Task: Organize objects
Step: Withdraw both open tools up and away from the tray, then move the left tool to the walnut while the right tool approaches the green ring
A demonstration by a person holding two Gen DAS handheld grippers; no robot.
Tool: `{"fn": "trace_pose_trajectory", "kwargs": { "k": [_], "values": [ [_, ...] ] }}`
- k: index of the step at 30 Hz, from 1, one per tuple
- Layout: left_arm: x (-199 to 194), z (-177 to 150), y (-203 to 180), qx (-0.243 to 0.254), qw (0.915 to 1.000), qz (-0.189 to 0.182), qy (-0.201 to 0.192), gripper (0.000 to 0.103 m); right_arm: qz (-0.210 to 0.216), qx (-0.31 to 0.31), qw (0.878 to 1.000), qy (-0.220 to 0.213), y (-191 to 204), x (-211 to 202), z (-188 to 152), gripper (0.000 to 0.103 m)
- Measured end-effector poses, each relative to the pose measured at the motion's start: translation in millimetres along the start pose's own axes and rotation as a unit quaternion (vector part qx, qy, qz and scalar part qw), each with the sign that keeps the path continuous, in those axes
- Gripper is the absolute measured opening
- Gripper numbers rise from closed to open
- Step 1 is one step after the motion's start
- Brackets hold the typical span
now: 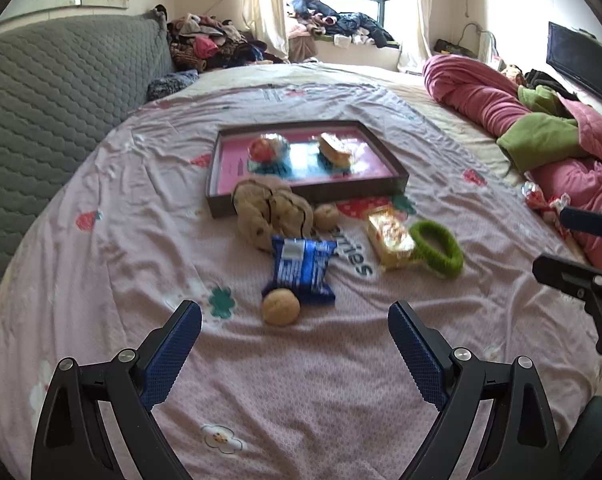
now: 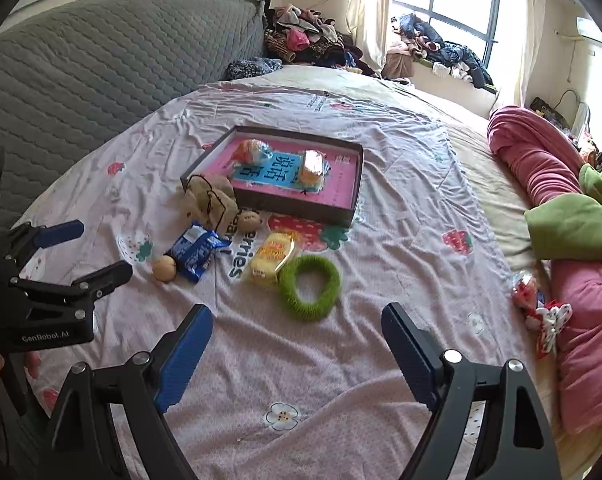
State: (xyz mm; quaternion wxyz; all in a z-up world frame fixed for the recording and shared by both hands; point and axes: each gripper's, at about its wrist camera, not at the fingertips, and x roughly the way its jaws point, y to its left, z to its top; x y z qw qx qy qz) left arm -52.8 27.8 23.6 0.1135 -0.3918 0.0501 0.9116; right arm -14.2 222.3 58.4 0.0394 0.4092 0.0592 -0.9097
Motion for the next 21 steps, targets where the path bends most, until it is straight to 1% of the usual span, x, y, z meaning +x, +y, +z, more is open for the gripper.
{"fn": "trace_pose_trajectory", "kwargs": {
  "k": [3, 6, 10, 21],
  "values": [
    [11.4, -8.0, 0.7, 0.000, 0.9999, 0.001, 0.010, 0.095, -0.001, -0.004, 1.000, 0.001, 1.4, 8.4, -5.6, 0.086],
    [19.7, -12.3, 3.8, -0.008, 0.9998, -0.007, 0.014, 0.095, 0.007, 0.000, 1.000, 0.005, 1.3, 18.2, -10.2, 0.086],
    [32.0, -15.0, 6.6, -0.006, 0.9997, -0.009, 0.023, 0.095, 0.013, 0.002, 1.000, 0.017, 0.7, 34.1, -13.9, 0.086],
    [69.4, -13.4, 15.0, -0.012, 0.9990, -0.014, 0.042, 0.095, 0.004, -0.010, 0.999, 0.037, -1.2, 76.6, -13.6, 0.086]
  ]
}}
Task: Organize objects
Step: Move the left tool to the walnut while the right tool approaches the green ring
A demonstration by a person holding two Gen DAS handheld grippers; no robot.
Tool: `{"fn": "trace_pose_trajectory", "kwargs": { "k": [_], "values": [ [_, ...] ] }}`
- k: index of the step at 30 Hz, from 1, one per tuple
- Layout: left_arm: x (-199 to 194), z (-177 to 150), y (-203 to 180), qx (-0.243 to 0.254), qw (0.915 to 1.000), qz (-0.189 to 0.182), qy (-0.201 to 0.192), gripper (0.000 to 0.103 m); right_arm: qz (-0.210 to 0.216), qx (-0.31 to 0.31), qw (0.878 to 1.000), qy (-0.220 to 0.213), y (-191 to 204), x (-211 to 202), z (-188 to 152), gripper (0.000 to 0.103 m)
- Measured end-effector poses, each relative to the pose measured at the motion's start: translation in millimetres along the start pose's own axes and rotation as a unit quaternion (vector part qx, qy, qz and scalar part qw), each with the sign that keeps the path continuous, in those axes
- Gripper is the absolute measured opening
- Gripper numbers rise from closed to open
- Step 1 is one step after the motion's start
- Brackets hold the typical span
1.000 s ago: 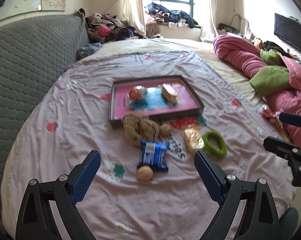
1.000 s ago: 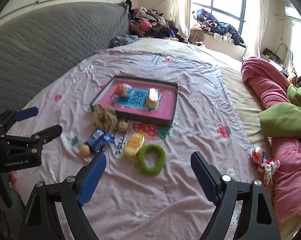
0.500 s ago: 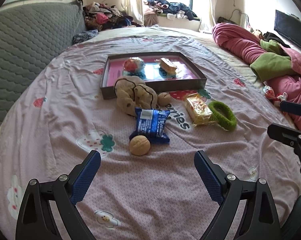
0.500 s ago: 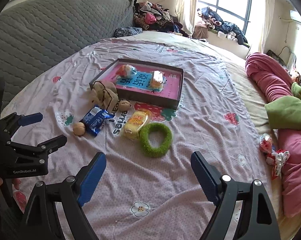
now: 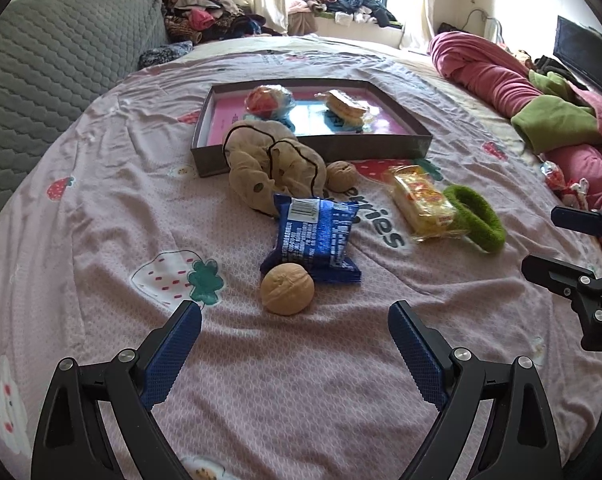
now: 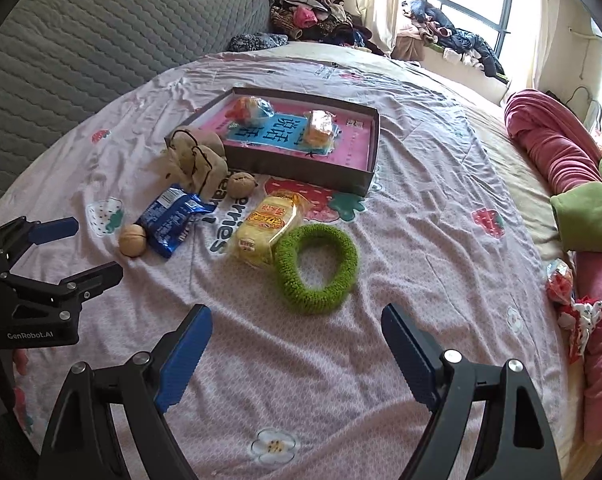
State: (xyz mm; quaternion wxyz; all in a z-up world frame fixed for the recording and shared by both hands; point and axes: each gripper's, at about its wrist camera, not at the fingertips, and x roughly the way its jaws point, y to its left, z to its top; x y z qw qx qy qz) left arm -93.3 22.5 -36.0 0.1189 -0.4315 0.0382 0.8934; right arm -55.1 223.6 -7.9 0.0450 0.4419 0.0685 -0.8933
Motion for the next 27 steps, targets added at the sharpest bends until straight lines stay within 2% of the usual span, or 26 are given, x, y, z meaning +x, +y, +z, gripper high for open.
{"fn": "trace_pose_trajectory", "kwargs": {
  "k": [8, 19, 23, 25, 27],
  "values": [
    [19.1, 3.1, 14.3, -0.018, 0.9998, -0.003, 0.004, 0.095, -0.001, -0.002, 1.000, 0.005, -3.8, 23.5, 5.6, 0.086],
    [29.9, 4.1, 11.7, -0.011, 0.9998, -0.018, 0.001, 0.094, -0.008, -0.022, 0.999, 0.024, -1.3, 48.3, 8.4, 0.079],
    [32.4, 3.3, 11.5, -0.013, 0.9996, -0.027, -0.001, 0.086, -0.009, -0.029, 0.999, 0.033, -0.2, 57.0, 8.9, 0.068],
    [35.3, 2.7, 12.5, -0.016, 0.9995, -0.028, 0.003, 0.079, -0.008, -0.033, 0.999, 0.038, 0.4, 61.1, 8.5, 0.064],
    [37.6, 1.1, 12.9, -0.016, 0.9993, -0.033, 0.006, 0.077, -0.010, -0.036, 0.998, 0.040, 1.6, 64.2, 7.6, 0.063]
  ]
}}
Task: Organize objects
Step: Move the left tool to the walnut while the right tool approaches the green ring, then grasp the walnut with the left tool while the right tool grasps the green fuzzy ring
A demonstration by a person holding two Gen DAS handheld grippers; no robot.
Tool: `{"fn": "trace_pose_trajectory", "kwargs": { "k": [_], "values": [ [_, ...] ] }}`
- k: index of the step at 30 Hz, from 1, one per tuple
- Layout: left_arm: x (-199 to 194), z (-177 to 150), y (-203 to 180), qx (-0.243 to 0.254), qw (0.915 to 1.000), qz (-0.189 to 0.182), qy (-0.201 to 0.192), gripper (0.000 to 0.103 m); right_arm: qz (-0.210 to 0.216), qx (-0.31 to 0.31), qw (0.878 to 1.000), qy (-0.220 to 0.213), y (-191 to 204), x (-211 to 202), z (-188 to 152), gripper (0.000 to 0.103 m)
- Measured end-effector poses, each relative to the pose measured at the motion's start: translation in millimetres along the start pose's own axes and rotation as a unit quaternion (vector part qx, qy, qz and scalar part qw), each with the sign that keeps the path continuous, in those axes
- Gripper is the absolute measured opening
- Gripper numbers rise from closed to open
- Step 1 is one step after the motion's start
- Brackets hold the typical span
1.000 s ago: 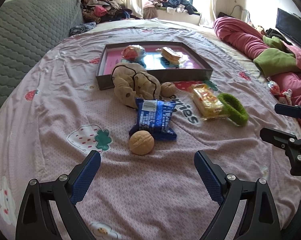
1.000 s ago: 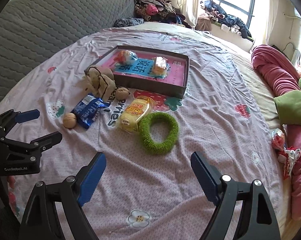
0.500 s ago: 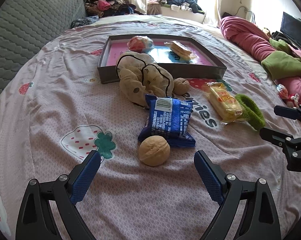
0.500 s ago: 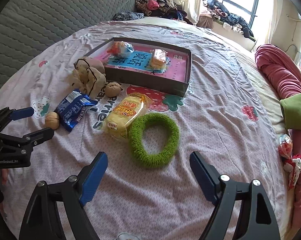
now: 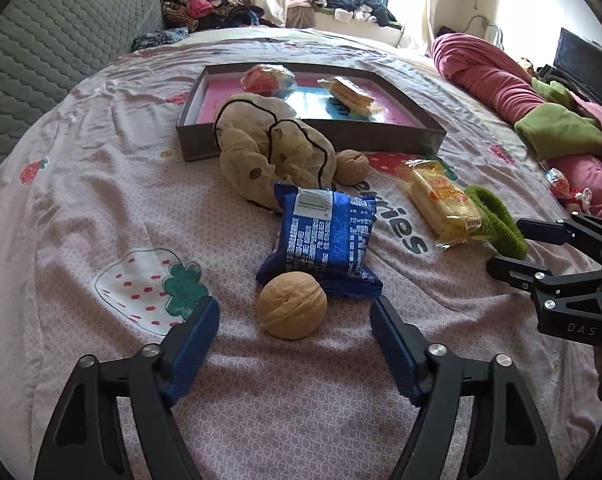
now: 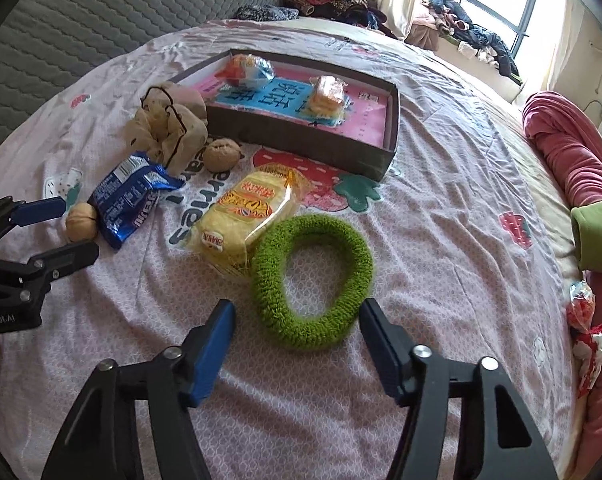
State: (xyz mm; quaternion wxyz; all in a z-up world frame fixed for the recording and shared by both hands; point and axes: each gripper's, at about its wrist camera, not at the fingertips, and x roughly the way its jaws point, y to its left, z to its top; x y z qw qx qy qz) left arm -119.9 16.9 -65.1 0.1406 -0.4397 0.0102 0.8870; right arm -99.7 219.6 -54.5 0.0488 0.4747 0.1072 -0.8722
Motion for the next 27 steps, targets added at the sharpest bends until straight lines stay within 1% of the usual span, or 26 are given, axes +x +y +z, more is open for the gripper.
{"fn": "trace_pose_trajectory", "kwargs": {
  "k": [2, 4, 6, 7, 10, 12, 16, 18, 22, 27],
  "values": [
    [1.4, -1.3, -0.1, 0.001, 1.0000, 0.000, 0.000, 0.077, -0.001, -0.005, 1.000, 0.000, 1.5, 1.5, -0.5, 0.059],
    [2.5, -1.9, -0.7, 0.002, 1.0000, -0.005, 0.001, 0.073, -0.002, -0.005, 1.000, -0.001, 1.3, 2.7, -0.1, 0.056],
    [2.6, -1.5, -0.9, 0.001, 1.0000, -0.007, 0.000, 0.064, 0.000, -0.002, 1.000, 0.000, 0.0, 3.4, 0.4, 0.050],
    [2.7, -1.1, -0.6, 0.001, 1.0000, -0.009, -0.001, 0.062, 0.002, 0.000, 1.000, 0.000, -1.0, 3.4, 0.8, 0.046],
    [3.7, -0.4, -0.1, 0.000, 0.9999, -0.015, 0.001, 0.058, 0.008, 0.006, 1.000, 0.002, -4.6, 3.1, 1.5, 0.041],
    [3.3, 0.0, -0.4, 0.001, 0.9998, -0.018, 0.000, 0.048, 0.011, 0.010, 1.000, 0.001, -6.6, 2.4, 1.6, 0.038],
    [3.0, 0.0, -1.0, 0.004, 0.9998, -0.021, 0.002, 0.035, 0.017, 0.019, 1.000, 0.000, -9.4, 1.2, 1.0, 0.037],
    [2.2, -1.0, -1.0, 0.005, 0.9997, -0.025, 0.003, 0.035, 0.018, 0.020, 1.000, 0.001, -9.3, 0.7, 0.6, 0.037],
    [1.1, -2.8, -2.2, 0.007, 0.9995, -0.032, 0.006, 0.035, 0.020, 0.025, 0.999, 0.000, -10.3, 0.1, 0.0, 0.030],
    [-4.1, -3.5, -3.9, 0.005, 0.9993, -0.037, 0.003, 0.035, 0.037, 0.044, 0.998, -0.001, -16.0, -4.6, -1.8, 0.023]
  ]
}}
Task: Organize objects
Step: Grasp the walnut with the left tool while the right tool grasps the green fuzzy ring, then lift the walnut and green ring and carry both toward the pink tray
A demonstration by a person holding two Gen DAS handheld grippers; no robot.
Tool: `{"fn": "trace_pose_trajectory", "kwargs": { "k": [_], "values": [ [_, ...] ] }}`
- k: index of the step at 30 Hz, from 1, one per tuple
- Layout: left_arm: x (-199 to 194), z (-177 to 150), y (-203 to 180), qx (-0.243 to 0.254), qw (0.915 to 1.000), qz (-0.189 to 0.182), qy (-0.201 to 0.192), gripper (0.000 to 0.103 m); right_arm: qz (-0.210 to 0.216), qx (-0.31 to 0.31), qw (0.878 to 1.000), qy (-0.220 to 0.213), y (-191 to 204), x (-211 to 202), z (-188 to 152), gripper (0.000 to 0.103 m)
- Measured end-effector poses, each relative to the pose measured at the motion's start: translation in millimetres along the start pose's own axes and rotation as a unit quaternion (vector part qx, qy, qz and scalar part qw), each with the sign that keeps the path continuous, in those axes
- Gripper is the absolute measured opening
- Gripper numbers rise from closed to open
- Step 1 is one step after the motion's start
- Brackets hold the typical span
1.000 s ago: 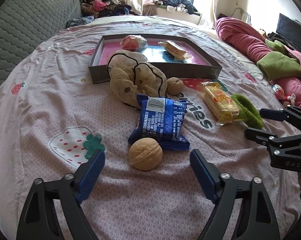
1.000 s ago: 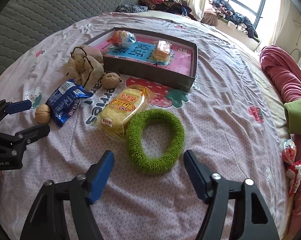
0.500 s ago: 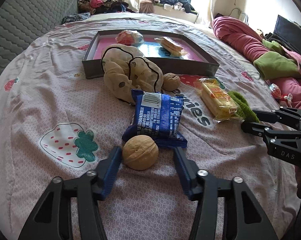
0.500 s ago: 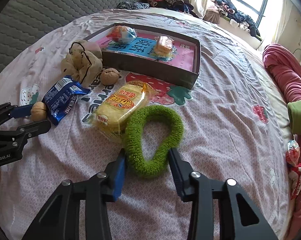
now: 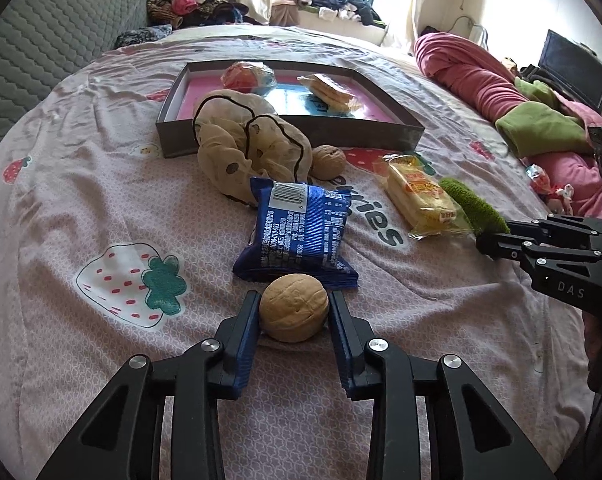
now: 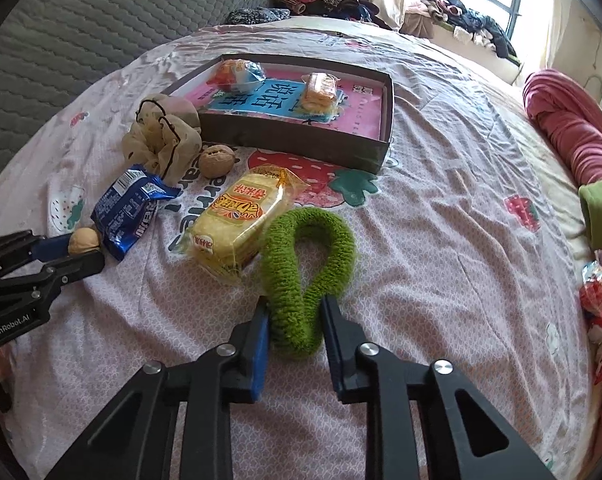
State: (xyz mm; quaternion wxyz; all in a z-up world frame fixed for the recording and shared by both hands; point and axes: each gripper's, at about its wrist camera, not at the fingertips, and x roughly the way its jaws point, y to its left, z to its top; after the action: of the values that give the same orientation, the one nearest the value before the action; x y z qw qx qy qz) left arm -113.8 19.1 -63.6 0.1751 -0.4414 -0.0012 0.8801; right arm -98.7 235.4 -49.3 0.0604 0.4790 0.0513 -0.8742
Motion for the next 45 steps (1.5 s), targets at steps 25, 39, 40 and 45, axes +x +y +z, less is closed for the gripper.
{"fn": "trace_pose_trajectory", "kwargs": {
  "k": [25, 39, 40, 45],
  "values": [
    [-43.1, 8.9, -21.2, 0.007, 0.9994, -0.002, -0.032, 0.035, 0.047, -0.006, 0.999, -0.027, 19.5, -51.3, -4.7, 0.016],
    [-82.1, 21.6, -33.4, 0.016, 0.9980, 0.006, -0.060, 0.035, 0.056, -0.011, 0.996, -0.066, 36.1, -95.3, 4.6, 0.016],
    [-84.9, 23.4, -34.3, 0.014, 0.9980, 0.005, -0.062, 0.035, 0.055, -0.011, 0.996, -0.068, 37.0, -98.2, 5.4, 0.016],
    [-99.4, 32.9, -42.2, 0.020, 0.9970, 0.004, -0.074, 0.035, 0.056, -0.015, 0.995, -0.084, 42.8, -116.9, 12.8, 0.016]
  ]
}}
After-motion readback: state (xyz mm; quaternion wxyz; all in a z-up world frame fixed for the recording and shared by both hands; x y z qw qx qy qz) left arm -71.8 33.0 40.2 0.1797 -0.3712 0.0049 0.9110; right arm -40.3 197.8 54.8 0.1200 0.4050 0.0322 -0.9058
